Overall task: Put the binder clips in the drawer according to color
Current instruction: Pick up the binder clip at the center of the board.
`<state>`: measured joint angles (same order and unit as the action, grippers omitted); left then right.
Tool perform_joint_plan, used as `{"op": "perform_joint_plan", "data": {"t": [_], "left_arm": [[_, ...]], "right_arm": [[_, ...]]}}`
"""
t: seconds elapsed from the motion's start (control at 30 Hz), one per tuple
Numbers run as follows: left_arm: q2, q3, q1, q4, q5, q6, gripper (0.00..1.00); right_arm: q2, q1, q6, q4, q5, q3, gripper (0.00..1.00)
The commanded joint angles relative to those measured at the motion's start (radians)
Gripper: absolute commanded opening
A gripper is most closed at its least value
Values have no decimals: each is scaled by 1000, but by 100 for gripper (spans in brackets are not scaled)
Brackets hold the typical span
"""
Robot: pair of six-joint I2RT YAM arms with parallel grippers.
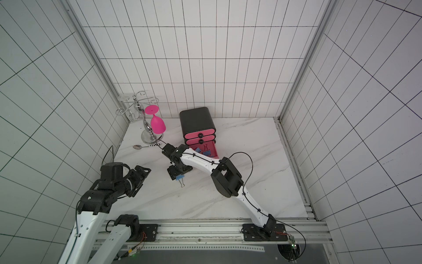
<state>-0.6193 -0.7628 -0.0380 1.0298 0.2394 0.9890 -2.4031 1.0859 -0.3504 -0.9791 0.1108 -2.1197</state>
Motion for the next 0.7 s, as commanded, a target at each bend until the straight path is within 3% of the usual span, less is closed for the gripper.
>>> {"op": "perform_joint_plan", "data": {"t": [0.0, 0.27, 0.5, 0.67], "left_arm": [[4, -6, 5, -5, -6, 3, 86], [19, 1, 6, -1, -5, 11, 87], [28, 2, 6, 3, -9, 16, 87], [12, 8, 6, -30, -2, 30, 87]], "right_arm": [[-43, 2, 8, -30, 3, -36, 79], [-66, 6, 0, -42, -14, -52, 73], [-23, 2, -8, -45, -41, -29, 52], [97, -34, -38, 3, -31, 70, 45]]}}
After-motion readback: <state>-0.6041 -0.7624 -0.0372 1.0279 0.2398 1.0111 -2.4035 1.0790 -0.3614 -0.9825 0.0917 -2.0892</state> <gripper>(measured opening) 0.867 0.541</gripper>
